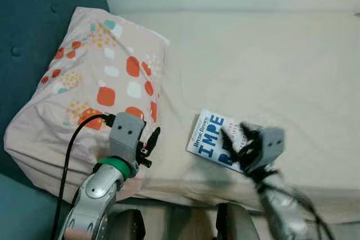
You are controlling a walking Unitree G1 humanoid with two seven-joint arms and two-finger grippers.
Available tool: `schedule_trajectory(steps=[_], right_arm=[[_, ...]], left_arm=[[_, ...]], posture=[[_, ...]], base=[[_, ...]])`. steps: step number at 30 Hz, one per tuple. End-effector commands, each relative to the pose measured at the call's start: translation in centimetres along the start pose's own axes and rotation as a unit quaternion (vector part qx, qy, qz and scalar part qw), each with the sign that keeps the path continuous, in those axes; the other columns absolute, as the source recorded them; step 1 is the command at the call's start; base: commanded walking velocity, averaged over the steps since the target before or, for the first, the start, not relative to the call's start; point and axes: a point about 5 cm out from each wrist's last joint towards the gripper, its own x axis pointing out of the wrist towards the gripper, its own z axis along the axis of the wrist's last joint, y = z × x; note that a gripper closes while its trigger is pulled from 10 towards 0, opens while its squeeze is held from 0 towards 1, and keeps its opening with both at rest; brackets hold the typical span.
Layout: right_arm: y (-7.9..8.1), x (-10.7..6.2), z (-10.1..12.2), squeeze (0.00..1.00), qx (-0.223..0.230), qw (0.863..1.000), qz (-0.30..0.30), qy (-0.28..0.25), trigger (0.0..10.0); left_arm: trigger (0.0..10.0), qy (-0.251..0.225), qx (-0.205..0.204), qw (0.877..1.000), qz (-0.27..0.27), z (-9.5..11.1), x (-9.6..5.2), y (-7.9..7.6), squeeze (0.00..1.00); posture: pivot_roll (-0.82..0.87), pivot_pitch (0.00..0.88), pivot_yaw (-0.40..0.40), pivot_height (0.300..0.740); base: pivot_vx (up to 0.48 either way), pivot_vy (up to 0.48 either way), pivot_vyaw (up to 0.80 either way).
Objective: Clean up the room
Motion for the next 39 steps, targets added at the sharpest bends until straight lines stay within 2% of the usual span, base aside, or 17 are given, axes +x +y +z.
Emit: schedule_trajectory(steps=[1,3,4,5,6,8,9,10,11,12,13,14,15,20,24,34,39], right_arm=[[0.2,-1.0,-1.1,0.0,0.014,1.0,-0.008,0.021,10.0],[0.6,-1.6,-1.7,0.0,0.02,0.999,-0.008,0.031,10.0],[0.5,-2.6,-3.0,0.0,0.056,0.996,-0.038,0.053,10.0],[0.5,-2.6,-3.0,0.0,0.056,0.996,-0.038,0.053,10.0],[0.1,-3.8,-4.4,0.0,0.129,0.984,-0.094,0.08,10.0],[-0.7,-5.8,-7.0,0.0,0.292,0.927,-0.208,0.109,10.0],[-0.7,-5.8,-7.0,0.0,0.292,0.927,-0.208,0.109,10.0],[-0.7,-6.3,-7.3,0.0,0.337,0.905,-0.236,0.111,10.0],[-0.7,-6.3,-7.3,0.0,0.337,0.905,-0.236,0.111,10.0],[-0.7,-6.4,-7.4,0.0,0.378,0.886,-0.248,0.102,10.0],[-0.7,-6.4,-7.4,0.0,0.378,0.886,-0.248,0.102,10.0],[-0.7,-6.5,-7.4,0.0,0.424,0.863,-0.256,0.096,10.0],[-0.7,-6.4,-7.4,0.0,0.435,0.859,-0.255,0.093,10.0],[-1.4,-5.9,-7.1,0.0,0.443,0.857,-0.254,0.075,10.0],[-2.2,-4.8,-6.2,0.0,0.464,0.857,-0.221,0.044,10.0],[-2.5,-4.4,-6.4,0.0,0.485,0.844,-0.225,0.05,10.0],[-2.5,-3.6,-5.1,0.0,0.496,0.846,-0.197,0.014,10.0]], left_arm=[[10.0,0.014,-0.002,1.0,-0.007,-0.8,-0.2,-0.2,0.0],[10.0,0.014,-0.002,1.0,-0.009,-0.8,-0.1,-0.3,0.0],[10.0,0.014,-0.002,1.0,-0.01,-0.8,-0.1,-0.3,0.0],[10.0,0.014,-0.002,1.0,-0.01,-0.8,-0.1,-0.3,0.0],[10.0,0.013,-0.002,1.0,-0.012,-0.8,0.0,-0.3,0.0],[10.0,0.01,-0.001,1.0,-0.016,-0.6,0.3,-0.4,0.0],[10.0,0.01,-0.001,1.0,-0.016,-0.6,0.3,-0.4,0.0],[10.0,0.009,-0.001,1.0,-0.018,-0.6,0.4,-0.4,0.0],[10.0,0.009,-0.001,1.0,-0.018,-0.6,0.4,-0.4,0.0],[10.0,0.008,-0.001,1.0,-0.018,-0.5,0.5,-0.4,0.0],[10.0,0.008,-0.001,1.0,-0.018,-0.5,0.5,-0.4,0.0],[10.0,0.007,-0.001,1.0,-0.02,-0.4,0.5,-0.4,0.0],[10.0,0.006,-0.001,1.0,-0.02,-0.4,0.5,-0.4,0.0],[10.0,0.006,-0.001,1.0,-0.02,-0.3,0.5,-0.4,0.0],[10.0,0.008,-0.001,1.0,-0.022,-0.4,0.2,-0.5,0.0],[10.0,0.01,0.0,1.0,-0.022,-0.4,0.2,-0.4,0.0],[10.0,0.012,0.002,1.0,-0.023,-0.4,0.1,-0.3,0.0]], posture=[[-0.06,0.231,0.093,0.601],[-0.07,0.23,0.094,0.601],[-0.07,0.228,0.097,0.601],[-0.07,0.228,0.097,0.601],[-0.07,0.227,0.102,0.601],[-0.07,0.226,0.108,0.601],[-0.07,0.226,0.108,0.601],[-0.07,0.226,0.108,0.601],[-0.07,0.226,0.108,0.601],[-0.07,0.224,0.11,0.601],[-0.07,0.224,0.11,0.601],[-0.07,0.225,0.113,0.601],[-0.07,0.225,0.113,0.601],[-0.06,0.228,0.117,0.601],[-0.05,0.236,0.122,0.601],[-0.04,0.245,0.127,0.601],[-0.04,0.245,0.127,0.601]], base=[[0.0,0.0,0.0],[0.0,0.0,0.0],[0.0,0.0,0.0],[0.0,0.0,0.0],[0.0,0.0,0.0],[0.0,0.0,0.0],[0.0,0.0,0.0],[0.0,0.0,0.0],[0.0,0.0,0.0],[0.0,0.0,0.0],[0.0,0.0,0.0],[0.0,0.0,0.0],[0.0,0.0,0.0],[0.0,0.0,0.0],[0.0,0.0,0.0],[0.0,0.0,0.0],[0.0,0.0,0.0]])
